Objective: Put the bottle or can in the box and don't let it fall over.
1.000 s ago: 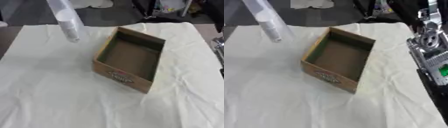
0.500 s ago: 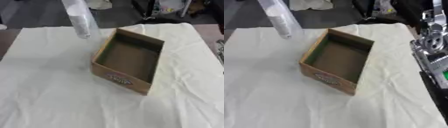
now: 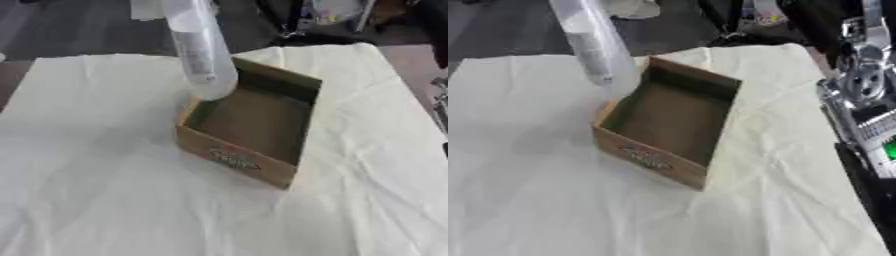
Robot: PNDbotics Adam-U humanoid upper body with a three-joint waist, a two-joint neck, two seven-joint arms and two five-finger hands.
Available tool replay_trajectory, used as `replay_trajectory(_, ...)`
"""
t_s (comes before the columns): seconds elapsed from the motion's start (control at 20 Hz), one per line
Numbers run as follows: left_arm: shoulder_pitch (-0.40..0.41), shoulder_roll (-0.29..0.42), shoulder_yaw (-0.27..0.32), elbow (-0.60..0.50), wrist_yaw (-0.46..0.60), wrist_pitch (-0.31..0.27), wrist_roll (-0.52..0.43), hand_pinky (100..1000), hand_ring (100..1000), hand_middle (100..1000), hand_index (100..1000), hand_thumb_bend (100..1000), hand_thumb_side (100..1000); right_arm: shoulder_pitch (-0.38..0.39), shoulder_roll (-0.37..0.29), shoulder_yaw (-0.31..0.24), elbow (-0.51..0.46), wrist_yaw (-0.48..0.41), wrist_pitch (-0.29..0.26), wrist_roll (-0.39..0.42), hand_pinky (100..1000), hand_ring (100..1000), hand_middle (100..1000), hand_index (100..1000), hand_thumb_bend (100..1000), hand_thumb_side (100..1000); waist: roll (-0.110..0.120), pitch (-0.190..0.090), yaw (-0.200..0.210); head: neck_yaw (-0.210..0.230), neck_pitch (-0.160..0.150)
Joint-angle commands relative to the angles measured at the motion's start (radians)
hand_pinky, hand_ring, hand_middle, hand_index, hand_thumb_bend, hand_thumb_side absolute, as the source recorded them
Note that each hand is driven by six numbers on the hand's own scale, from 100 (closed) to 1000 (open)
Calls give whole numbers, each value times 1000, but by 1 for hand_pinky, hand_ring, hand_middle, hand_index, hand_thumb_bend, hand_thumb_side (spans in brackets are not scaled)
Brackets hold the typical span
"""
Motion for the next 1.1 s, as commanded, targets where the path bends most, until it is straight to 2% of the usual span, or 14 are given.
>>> replay_trajectory(0.05, -12, 3, 2, -6, -1, 1, 14, 573, 298, 377, 435, 100, 319, -22, -6, 0, -12, -11, 4, 1, 907, 751, 723, 755, 100, 445, 0, -17, -3, 4, -7)
replay_trajectory(0.35, 3, -36, -9, 2, 16, -5, 30, 579, 298, 376, 434, 100, 356, -28, 4, 3, -12, -14, 9, 1, 907, 750, 722, 754, 100, 450, 5, -17, -11, 0, -8)
replay_trajectory(0.6, 14, -45, -24, 21, -11, -19, 24, 578, 300, 377, 433, 100, 351, -24, 5, 3, -12, -16, 13, -3, 907, 749, 720, 754, 100, 455, 8, -14, -18, -6, -11)
replay_trajectory(1.1, 19, -60, 1, 58, -32, -47, 51, 576, 299, 373, 430, 100, 373, -26, 6, 6, -12, -15, 14, -1, 907, 747, 719, 753, 100, 466, 11, -1, -27, 0, -28)
